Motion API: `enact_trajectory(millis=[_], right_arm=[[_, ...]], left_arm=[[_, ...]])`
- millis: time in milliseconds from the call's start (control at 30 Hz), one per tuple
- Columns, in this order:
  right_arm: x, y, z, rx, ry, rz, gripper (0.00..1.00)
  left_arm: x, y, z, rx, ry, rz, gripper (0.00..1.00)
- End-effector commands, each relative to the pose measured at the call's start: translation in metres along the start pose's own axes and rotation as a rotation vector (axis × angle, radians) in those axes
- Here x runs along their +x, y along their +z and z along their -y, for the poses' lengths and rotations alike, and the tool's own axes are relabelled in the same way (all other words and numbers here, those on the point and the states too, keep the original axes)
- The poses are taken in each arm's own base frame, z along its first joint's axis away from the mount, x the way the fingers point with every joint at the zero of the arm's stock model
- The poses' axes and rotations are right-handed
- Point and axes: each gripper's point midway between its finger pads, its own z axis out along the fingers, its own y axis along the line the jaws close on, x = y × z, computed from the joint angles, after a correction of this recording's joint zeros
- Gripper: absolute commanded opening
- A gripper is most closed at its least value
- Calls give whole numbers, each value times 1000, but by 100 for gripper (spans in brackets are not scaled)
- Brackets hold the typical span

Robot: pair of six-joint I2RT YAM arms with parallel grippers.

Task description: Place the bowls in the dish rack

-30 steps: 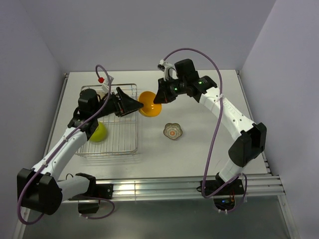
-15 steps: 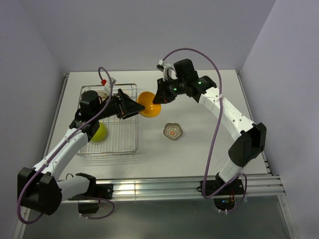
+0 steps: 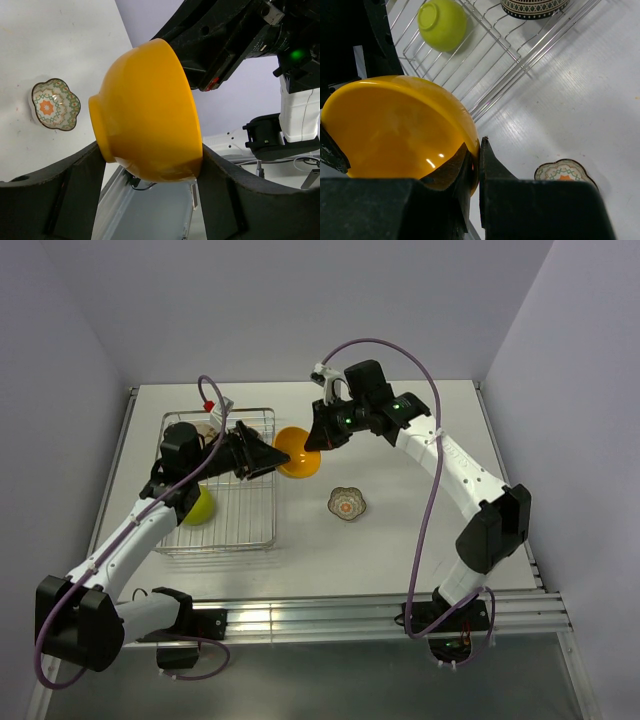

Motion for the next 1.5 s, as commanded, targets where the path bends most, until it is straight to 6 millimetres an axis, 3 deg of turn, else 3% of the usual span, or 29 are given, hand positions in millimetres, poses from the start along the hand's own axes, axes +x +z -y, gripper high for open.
enact_trajectory(millis=[0, 67, 100, 167, 400, 600, 733, 933, 1033, 1267, 1467], right_arm=[[-22, -7, -17, -41, -41, 50, 0], [-22, -6, -15, -32, -42, 47, 0], [-22, -6, -14, -29, -41, 43, 6], [-23, -7, -14, -23, -45, 40, 11], [-21, -10, -14, -12, -43, 37, 55], [-18, -15, -21, -39, -41, 27, 77], [-15, -23, -23, -35, -57, 23, 84], [-16, -33, -16, -7, -52, 33, 89], [-17, -36, -12, 3, -43, 37, 89], [-18, -40, 1, 43, -28, 45, 90], [-19, -37, 5, 51, -19, 42, 90]], left_arm=[[4, -2, 13, 55, 54, -17, 31], [4, -2, 12, 52, 58, -20, 13], [4, -2, 12, 50, 69, -20, 0], [3, -3, 11, 34, 69, -17, 0], [1, -4, 1, -10, 81, -10, 0], [-1, -9, -12, -55, 95, -7, 0], [2, -21, -31, -120, 81, -45, 0], [-19, -46, -51, -252, 187, -50, 0], [-14, -60, -70, -382, 236, -106, 0], [-31, -106, -115, -763, 406, -161, 0], [-19, -125, -126, -844, 442, -258, 0]])
